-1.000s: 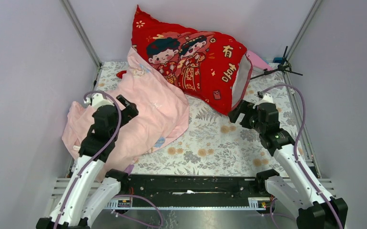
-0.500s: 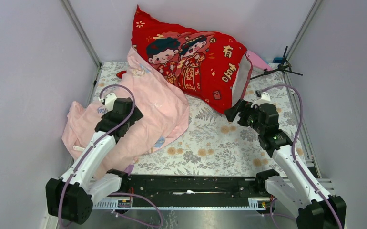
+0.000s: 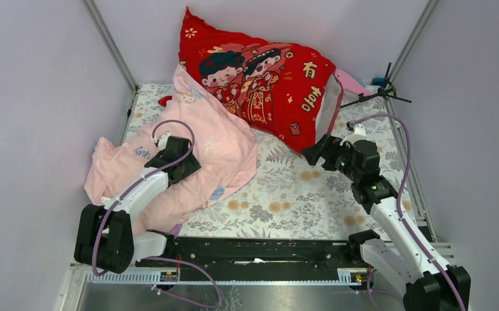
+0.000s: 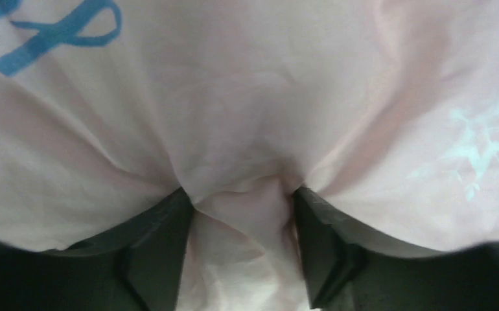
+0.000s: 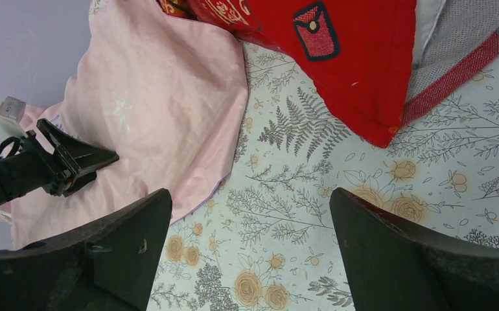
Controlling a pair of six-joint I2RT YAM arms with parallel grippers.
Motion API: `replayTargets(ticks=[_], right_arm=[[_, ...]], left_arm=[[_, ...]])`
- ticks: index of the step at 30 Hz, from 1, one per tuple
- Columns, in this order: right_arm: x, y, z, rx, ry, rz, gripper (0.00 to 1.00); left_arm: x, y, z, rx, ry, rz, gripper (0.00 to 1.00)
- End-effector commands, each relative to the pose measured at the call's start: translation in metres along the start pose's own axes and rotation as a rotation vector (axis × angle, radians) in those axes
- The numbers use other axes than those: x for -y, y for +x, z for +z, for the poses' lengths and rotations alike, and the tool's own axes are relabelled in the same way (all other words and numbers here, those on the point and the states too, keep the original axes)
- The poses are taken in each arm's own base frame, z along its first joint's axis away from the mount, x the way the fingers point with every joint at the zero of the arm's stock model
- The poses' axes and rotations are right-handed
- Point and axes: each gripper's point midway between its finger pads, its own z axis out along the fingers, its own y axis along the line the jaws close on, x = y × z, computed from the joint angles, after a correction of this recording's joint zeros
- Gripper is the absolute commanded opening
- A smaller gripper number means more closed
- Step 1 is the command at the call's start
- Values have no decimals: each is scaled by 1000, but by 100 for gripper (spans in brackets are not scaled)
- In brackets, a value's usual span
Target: Remove the pillowcase from the pillow
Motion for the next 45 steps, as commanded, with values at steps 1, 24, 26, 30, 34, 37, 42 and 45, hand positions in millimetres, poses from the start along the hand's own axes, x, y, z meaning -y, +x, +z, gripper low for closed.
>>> replayTargets(ticks=[1,24,26,30,34,37,42,45], right_arm=[[-14,-7,-7,26,-54,-12,99],[-52,-7,-12,-80,-210,3,99],[-51,-6,-9,-77,-217,2,99],[-45,6,0,-122,-207,24,99],[-40,15,6,-166,-195,46,99],[-36,18,10,-174,-184,53,99],[-24,35,22,-209,-129,78,99],[-25,56,33,-260,-132,105,98]], left_arm=[[15,5,-4,-10,113,-10,26],[189,39,-247,-35,1280,540,13],[184,38,-220,-44,1151,519,56],[150,14,-165,19,753,437,99],[109,-24,-165,185,545,353,99],[74,-46,-172,277,416,229,99],[19,-54,-167,284,220,138,99],[4,-43,-155,240,199,108,99]])
